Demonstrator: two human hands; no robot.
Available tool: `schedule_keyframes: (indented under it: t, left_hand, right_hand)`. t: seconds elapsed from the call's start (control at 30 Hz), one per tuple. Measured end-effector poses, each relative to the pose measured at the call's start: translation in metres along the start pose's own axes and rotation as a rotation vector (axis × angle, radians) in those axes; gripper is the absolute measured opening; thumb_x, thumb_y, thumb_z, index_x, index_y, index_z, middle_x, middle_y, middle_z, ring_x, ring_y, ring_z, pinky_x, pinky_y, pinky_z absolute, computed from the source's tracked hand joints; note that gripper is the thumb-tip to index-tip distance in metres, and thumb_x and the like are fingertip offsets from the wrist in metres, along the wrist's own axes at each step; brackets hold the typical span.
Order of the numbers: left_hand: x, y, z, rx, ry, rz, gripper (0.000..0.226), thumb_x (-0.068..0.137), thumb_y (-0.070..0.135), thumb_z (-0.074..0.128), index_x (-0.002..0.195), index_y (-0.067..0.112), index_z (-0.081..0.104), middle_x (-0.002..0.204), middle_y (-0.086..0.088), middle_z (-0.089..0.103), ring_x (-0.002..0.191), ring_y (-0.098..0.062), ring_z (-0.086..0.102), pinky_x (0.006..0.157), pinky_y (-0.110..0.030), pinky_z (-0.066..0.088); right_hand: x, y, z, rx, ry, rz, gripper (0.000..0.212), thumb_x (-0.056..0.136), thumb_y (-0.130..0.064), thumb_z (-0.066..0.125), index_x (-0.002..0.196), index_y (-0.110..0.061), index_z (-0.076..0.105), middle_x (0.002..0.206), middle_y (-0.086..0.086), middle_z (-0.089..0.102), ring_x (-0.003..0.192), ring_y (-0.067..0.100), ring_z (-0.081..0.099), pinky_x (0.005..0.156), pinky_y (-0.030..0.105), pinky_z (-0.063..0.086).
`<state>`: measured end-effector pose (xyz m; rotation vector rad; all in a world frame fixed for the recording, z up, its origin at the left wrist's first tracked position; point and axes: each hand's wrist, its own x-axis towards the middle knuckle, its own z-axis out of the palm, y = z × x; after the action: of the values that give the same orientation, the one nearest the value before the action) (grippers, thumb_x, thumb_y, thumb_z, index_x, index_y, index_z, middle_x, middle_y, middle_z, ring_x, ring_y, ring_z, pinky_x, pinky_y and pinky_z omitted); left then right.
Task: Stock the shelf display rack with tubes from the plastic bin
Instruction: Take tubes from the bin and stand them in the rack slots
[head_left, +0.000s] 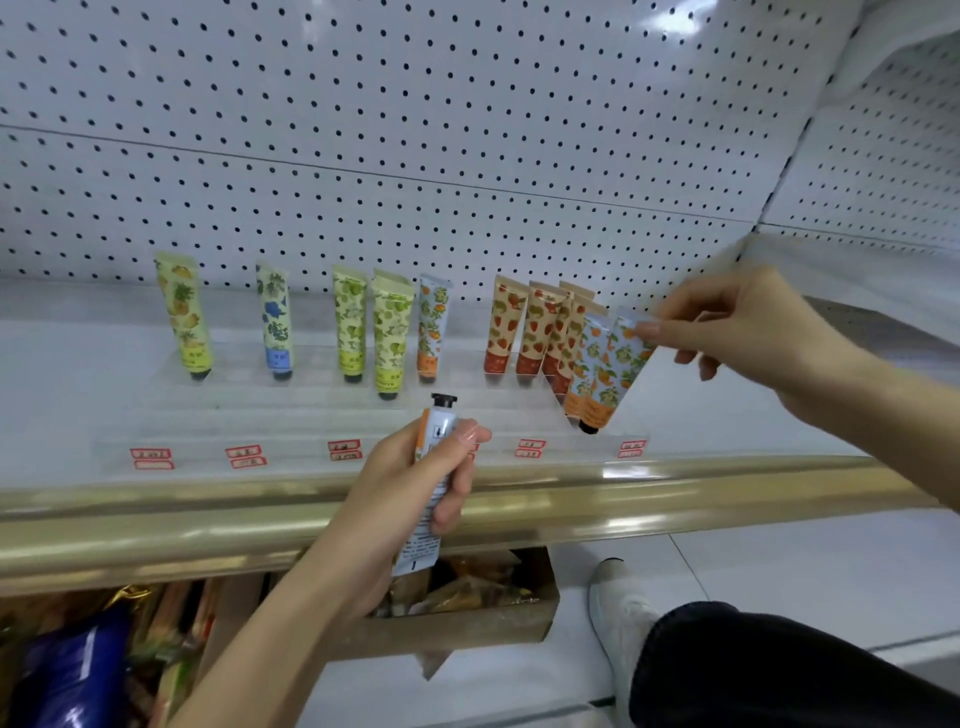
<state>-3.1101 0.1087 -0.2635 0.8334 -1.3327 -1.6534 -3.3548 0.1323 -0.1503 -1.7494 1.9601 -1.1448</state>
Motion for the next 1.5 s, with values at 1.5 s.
schedule_keyframes:
  t: [1.5]
  left_hand:
    - [0.005,-0.001,0.009,-0.253,0.058,0.093,0.027,0.093,0.026,0.046,0.106,0.01,0.064,0.068,-0.005,0.063,0.062,-0.015,0.063,0.061,-0.026,0.055]
  right_hand:
    - [-0.017,0.007,0.013,-0.204,0.143,-0.147,0.013,0.077,-0.037,0.071,0.084,-0.028,0.066,0.066,-0.004,0.059,0.055,0.01,0.051,0.058,0.02,0.042]
